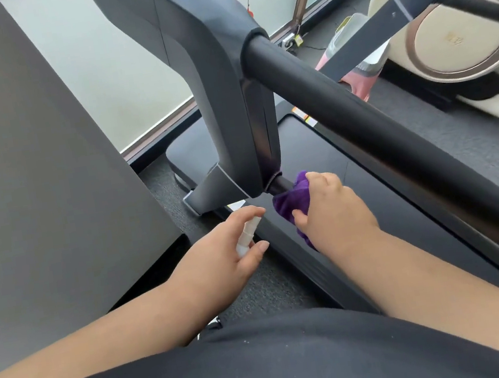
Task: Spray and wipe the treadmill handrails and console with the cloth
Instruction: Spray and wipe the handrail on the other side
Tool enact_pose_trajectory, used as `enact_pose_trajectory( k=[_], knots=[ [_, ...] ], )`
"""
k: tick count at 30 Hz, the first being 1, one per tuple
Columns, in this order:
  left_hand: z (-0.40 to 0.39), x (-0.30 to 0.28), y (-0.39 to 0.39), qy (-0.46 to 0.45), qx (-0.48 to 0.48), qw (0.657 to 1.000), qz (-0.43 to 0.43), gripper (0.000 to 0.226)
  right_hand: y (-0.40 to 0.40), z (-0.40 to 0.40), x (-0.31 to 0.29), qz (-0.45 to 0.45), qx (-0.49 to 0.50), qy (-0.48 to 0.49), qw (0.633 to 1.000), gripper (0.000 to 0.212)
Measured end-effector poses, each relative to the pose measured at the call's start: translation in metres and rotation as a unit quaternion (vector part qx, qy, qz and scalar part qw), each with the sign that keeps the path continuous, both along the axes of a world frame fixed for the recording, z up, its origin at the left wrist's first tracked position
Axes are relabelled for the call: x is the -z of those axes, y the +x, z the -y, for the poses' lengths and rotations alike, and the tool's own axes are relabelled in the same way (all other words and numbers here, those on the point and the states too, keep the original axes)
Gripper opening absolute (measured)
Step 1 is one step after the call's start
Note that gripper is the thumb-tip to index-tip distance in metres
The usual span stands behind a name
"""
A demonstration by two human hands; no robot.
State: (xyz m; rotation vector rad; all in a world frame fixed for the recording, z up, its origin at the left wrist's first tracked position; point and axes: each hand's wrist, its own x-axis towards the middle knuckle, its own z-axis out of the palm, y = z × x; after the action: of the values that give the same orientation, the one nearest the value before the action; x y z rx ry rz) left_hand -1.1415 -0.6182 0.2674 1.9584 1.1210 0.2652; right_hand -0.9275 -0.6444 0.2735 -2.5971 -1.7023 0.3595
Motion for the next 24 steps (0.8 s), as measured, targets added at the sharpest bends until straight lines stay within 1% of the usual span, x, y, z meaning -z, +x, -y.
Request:
enact_pose_trajectory(
  k=[3, 6, 9, 13, 16, 18, 22, 24],
  knots=[
    [0.009, 0.006, 0.007, -0.004, 0.009, 1.0, 0.011, 0.042, 0.015, 0.036, -0.003, 0.011, 0.008, -0.009, 1.0, 0.059],
    [0.019, 0.011, 0.005, -0.006, 0.003, 1.0, 0.016, 0.043, 0.02, 0.046, -0.006, 0.001, 0.018, -0.002, 1.0, 0.057],
    [0.025, 0.013, -0.002, -0.006, -0.01, 1.0, 0.014, 0.043, 0.012, 0.032, -0.005, 0.011, 0.017, -0.002, 1.0, 0.048],
    [0.03, 0.015, -0.012, -0.004, -0.038, 0.999, 0.009, 0.044, -0.003, -0.011, -0.001, 0.024, -0.007, -0.01, 1.0, 0.045],
    [0.032, 0.015, -0.014, 0.003, -0.036, 0.999, 0.003, 0.044, -0.016, -0.046, 0.001, -0.006, -0.003, -0.026, 1.0, 0.041],
    [0.032, 0.013, -0.013, 0.006, -0.024, 1.0, -0.001, 0.044, -0.016, -0.056, 0.0, -0.025, 0.002, -0.031, 0.999, 0.036],
    [0.03, 0.008, -0.009, 0.004, -0.002, 1.0, 0.006, 0.042, 0.002, -0.035, -0.008, -0.078, 0.01, -0.031, 0.996, 0.02],
    [0.031, 0.009, -0.006, 0.003, -0.003, 1.0, 0.011, 0.042, 0.013, -0.019, -0.012, -0.077, 0.008, -0.039, 0.996, 0.02]
  ],
)
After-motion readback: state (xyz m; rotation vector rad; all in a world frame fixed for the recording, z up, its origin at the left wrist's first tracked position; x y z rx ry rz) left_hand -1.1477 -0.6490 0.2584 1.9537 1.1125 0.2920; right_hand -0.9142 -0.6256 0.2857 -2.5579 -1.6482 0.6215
